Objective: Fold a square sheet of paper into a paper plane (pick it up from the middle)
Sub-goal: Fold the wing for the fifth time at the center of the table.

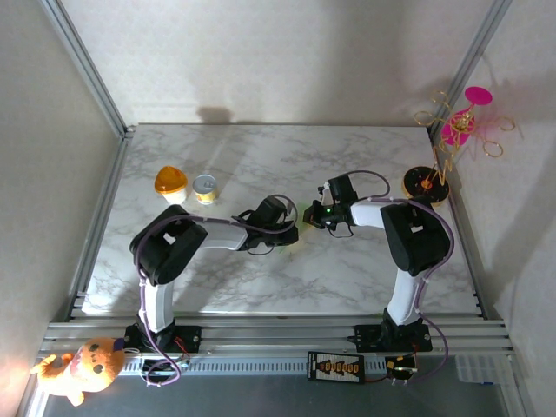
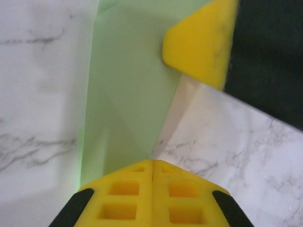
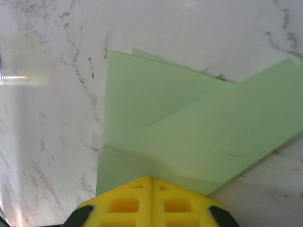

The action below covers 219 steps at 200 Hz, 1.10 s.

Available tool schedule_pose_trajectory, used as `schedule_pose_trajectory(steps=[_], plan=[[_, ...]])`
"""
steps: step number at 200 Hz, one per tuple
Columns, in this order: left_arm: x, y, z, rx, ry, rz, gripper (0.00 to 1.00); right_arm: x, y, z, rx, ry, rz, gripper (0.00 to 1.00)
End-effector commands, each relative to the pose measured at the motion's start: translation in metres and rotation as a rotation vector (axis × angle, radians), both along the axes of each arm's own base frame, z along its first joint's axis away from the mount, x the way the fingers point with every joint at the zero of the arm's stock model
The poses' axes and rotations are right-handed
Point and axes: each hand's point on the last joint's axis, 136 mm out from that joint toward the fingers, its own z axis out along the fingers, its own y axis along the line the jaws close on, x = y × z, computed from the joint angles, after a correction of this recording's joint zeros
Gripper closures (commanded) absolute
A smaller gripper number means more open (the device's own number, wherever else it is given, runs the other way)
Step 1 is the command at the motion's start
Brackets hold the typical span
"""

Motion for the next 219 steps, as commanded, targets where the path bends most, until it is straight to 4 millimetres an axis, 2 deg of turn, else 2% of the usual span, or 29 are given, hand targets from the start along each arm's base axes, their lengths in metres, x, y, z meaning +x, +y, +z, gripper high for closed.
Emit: schedule_pose_trajectory(steps=[1,26,60,122,142,171,182,196,219], plan=[[-0.049,0.032,-0.034,0.145,0.154,-0.073,1.00,-0.019,-0.039,-0.057,-0.229,0.130,-0.088,0.94],[-0.062,0.037,-0.032,0.186,0.154,-0.123,1.00,-0.019,-0.040,-0.060,-0.237,0.137,-0.092,0.94],[-0.080,0.051,-0.040,0.262,0.171,-0.156,1.00,-0.017,-0.040,-0.058,-0.235,0.133,-0.091,0.95],[-0.095,0.067,-0.036,0.264,0.171,-0.148,1.00,-0.017,-0.037,-0.054,-0.223,0.118,-0.070,0.95],[-0.082,0.056,-0.015,0.217,0.121,-0.140,1.00,-0.016,-0.033,-0.048,-0.207,0.087,-0.036,0.95],[-0.047,0.026,0.039,0.094,-0.008,-0.134,0.98,-0.018,-0.025,-0.041,-0.183,0.059,0.053,0.94],[-0.032,0.016,0.054,0.069,-0.056,-0.131,0.97,-0.020,-0.023,-0.041,-0.182,0.054,0.085,0.94],[-0.013,0.010,0.060,0.074,-0.089,-0.112,0.96,-0.022,-0.022,-0.043,-0.180,0.057,0.104,0.94],[0.011,0.005,0.043,0.110,-0.085,-0.078,0.98,-0.022,-0.020,-0.044,-0.172,0.057,0.124,0.94]])
